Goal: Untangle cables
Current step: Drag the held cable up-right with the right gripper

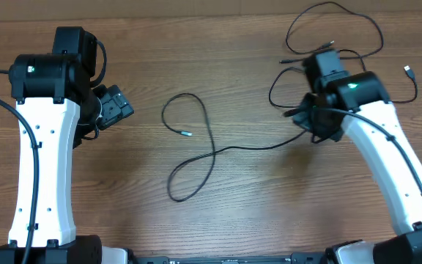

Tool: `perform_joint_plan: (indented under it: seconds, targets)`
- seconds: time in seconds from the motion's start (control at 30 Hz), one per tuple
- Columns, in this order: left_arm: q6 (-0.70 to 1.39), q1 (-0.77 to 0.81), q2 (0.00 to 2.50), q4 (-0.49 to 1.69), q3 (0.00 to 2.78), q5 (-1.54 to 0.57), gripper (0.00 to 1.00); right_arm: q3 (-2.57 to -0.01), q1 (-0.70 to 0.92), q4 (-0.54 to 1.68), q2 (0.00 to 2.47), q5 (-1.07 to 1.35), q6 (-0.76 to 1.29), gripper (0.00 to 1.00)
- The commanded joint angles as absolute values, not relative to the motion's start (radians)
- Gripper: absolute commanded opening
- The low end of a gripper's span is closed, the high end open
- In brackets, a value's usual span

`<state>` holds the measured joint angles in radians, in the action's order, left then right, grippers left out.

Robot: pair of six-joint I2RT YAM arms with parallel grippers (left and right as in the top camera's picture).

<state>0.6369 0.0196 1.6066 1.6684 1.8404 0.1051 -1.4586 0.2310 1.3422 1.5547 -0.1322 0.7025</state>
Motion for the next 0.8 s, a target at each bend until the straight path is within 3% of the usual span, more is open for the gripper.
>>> perform_joint_plan:
  seconds: [0.0, 0.43, 0.77]
  targets:
    - [0.632, 0.02, 1.608, 1.667, 1.836, 0.104, 1.0, -1.497, 0.158, 1.345, 1.486, -0.15, 0.676, 0.04]
    - [0.632, 0.02, 1.608, 1.667, 1.836, 0.104, 0.99, -1.605, -0.029, 1.363, 1.414, -0.122, 0.605, 0.04]
    - [0.632, 0.02, 1.608, 1.667, 1.836, 0.104, 0.99, -1.605, -0.027, 1.36, 1.417, 0.159, 0.435, 0.04]
